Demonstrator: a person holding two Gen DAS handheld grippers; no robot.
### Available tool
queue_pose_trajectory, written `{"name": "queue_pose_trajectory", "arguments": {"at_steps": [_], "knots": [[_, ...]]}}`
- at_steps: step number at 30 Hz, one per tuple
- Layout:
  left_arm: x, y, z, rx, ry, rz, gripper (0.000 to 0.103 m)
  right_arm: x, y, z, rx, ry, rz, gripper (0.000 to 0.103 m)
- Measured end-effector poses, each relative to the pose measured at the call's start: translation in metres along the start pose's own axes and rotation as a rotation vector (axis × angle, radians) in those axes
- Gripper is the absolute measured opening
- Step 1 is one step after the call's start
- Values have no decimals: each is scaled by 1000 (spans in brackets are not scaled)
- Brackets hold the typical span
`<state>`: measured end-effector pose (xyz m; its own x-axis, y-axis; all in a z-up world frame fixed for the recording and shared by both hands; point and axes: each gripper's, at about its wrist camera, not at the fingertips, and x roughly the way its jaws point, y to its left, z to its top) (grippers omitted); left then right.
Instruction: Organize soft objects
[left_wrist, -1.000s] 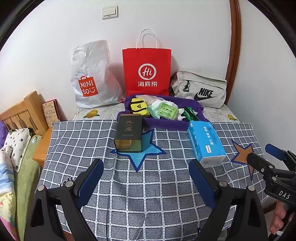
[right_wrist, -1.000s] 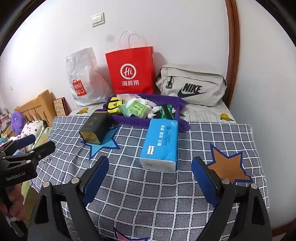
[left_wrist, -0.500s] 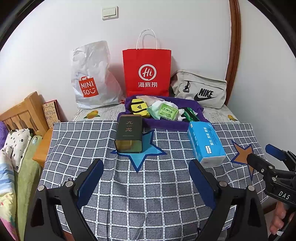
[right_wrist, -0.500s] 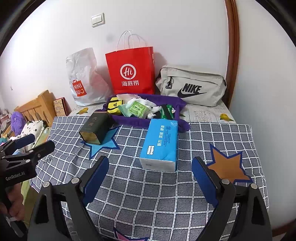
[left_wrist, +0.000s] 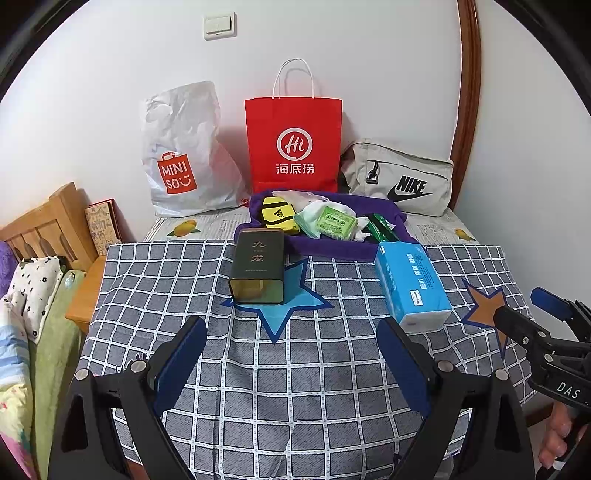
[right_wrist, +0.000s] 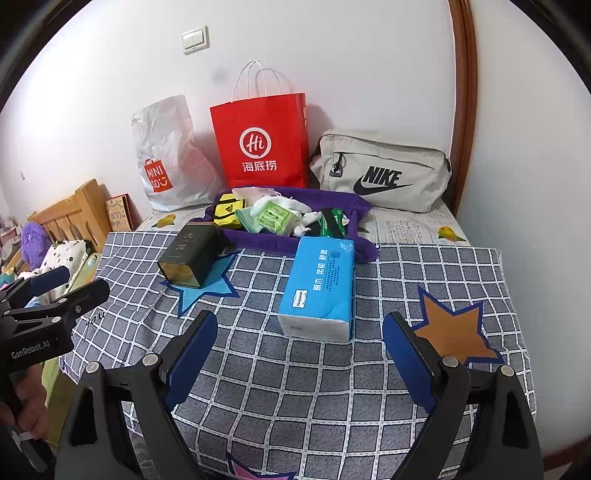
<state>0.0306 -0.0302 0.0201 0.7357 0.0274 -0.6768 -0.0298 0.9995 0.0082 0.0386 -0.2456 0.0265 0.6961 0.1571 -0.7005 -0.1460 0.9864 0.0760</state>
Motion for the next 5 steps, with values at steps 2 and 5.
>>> {"name": "queue_pose_trajectory", "arguments": {"at_steps": [2,5], "knots": [[0,1,1,-1,-1,0,93,0,0,0,0,0,0,90],[1,2,1,-8,0,6,93,0,0,0,0,0,-1,90]]}}
